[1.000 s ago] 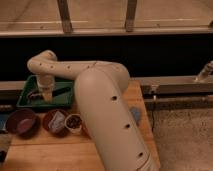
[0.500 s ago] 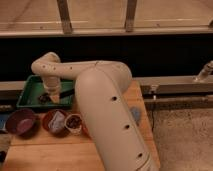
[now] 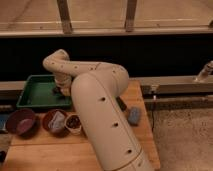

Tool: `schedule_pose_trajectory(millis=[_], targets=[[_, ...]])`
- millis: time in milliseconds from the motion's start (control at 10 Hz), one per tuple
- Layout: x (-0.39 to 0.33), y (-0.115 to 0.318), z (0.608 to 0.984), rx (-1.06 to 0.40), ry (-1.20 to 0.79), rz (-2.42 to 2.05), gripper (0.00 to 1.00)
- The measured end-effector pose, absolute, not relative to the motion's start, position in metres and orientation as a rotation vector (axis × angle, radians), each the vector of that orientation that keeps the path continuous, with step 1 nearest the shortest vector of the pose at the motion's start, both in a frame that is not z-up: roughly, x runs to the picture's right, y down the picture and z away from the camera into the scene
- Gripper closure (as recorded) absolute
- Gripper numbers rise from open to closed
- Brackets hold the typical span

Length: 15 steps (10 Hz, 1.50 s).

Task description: Wipe tray with brush

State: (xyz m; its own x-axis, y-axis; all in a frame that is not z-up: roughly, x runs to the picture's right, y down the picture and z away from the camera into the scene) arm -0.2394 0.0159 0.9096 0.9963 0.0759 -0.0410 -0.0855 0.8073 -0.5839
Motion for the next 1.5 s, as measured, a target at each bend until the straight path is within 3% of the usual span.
schedule_pose_trajectory(millis=[700,1100,1500], targets=[[-0.326,-0.011,0.925,-0.527,-0.054,0.089,1.0],[-0.357,0.002,0.879,-0.535,-0.154,-0.037,1.0],[-0.321,0.024,0.831,-0.569,-0.18,-0.105,1.0]])
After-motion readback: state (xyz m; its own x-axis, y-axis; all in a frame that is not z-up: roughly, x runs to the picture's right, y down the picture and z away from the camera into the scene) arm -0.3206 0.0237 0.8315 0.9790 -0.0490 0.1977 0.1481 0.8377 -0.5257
